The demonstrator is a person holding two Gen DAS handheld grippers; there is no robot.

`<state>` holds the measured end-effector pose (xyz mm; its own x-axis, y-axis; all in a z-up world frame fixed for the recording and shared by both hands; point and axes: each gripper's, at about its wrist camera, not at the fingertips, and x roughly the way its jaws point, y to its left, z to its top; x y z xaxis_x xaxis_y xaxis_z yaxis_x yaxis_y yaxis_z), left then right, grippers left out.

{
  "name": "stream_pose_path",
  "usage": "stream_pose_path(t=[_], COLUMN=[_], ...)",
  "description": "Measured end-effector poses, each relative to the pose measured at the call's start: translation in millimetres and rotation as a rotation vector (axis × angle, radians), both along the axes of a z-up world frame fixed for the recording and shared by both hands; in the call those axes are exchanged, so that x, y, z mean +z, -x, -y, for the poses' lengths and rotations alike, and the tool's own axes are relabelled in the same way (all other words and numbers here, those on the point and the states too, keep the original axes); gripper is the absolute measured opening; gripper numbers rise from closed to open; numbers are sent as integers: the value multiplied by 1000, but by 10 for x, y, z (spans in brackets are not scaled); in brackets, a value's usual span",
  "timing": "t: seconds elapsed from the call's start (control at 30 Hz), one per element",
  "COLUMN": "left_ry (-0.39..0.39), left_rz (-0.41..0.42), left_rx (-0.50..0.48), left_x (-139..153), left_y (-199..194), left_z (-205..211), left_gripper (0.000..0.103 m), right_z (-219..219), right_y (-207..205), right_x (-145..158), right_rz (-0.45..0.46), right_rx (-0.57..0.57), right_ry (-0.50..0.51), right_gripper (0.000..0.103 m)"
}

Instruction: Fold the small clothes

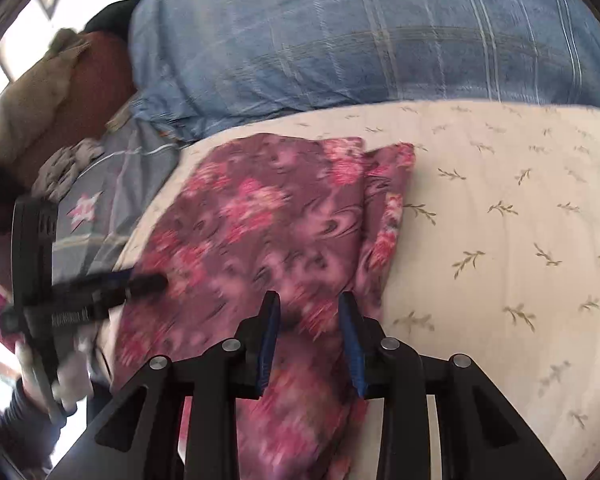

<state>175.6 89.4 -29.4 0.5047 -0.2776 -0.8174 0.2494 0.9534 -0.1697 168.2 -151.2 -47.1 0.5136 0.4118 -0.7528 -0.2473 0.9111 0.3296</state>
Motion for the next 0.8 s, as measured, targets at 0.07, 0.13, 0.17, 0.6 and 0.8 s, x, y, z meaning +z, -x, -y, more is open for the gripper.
stream_pose_path(t=[0.07,0.13,0.17,0.6,0.8], left_ry=[-37,-95,-116,22,62], left_rz=[24,-23,-44,-94,-125], left_rx=[-19,-37,-31,143,142], left_x=[4,-220,-318,-543,-543], left_y=[106,122,139,98,112], left_z=[38,120,155,-132,-173], left_gripper=[72,75,77,103,103], right_z=[-41,-139,-142,31,5], right_y=[134,231,228,15,-30], right_x=[3,-146,-218,-337,-373], right_rz=[8,-25,-51,-163,-201], right_rx=[45,71,71,-37,-7], right_ry=[55,179,184,156,145], right_gripper=[39,44,42,97,103])
